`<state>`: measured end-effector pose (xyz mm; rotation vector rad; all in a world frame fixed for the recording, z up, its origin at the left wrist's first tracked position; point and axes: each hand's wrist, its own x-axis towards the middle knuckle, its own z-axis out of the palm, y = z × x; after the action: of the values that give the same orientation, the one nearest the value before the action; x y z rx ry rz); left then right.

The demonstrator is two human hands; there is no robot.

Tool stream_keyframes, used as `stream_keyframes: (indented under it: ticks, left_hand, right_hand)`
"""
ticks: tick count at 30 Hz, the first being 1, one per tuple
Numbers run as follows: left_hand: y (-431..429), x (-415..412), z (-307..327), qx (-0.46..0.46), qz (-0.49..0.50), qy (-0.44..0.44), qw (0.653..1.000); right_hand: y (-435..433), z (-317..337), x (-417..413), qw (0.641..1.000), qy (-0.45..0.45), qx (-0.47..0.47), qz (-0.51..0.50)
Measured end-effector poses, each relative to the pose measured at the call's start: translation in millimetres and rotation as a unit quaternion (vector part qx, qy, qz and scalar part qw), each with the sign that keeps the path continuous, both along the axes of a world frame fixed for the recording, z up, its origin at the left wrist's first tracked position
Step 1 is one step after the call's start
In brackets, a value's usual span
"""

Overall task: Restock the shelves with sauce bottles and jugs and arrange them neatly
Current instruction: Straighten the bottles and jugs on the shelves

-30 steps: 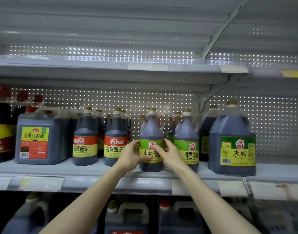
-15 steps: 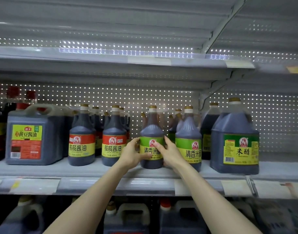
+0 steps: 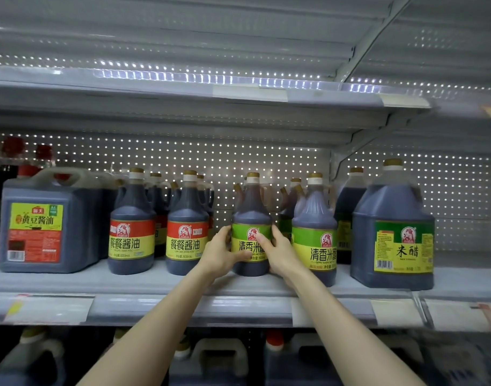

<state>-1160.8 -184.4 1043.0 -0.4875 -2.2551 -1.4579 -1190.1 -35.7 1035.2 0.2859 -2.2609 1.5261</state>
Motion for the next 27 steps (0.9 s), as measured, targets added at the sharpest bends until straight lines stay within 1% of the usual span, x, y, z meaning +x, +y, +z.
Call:
stream_keyframes:
  ticks: [5,11,15,27]
  left_hand:
    - [-0.7,-3.0,-2.2,0.009,-0.01,-0.008,1.0]
    - [-0.5,-6.0,-4.7,0.03,-0.052,-0.032,0.998]
    - [-2.0,-8.4,-6.4,0.032,-0.044,-0.026,0.998]
    - [-1.4,-12.3,-7.2,0.009,-0.017,-0.001,1.0]
  right_hand:
    - [-0.3,-6.7,-6.4,1.0,0.007,-0.002,0.008]
    - [1.5,-11.7,-11.5,1.0,0.009,-0.017,0.011]
    - [2.2,-14.8,-18.8,1.0,0.008,-0.022,0.015]
    - [3.0,-8.1,-8.2,0.999,0.026,0.039,-0.012]
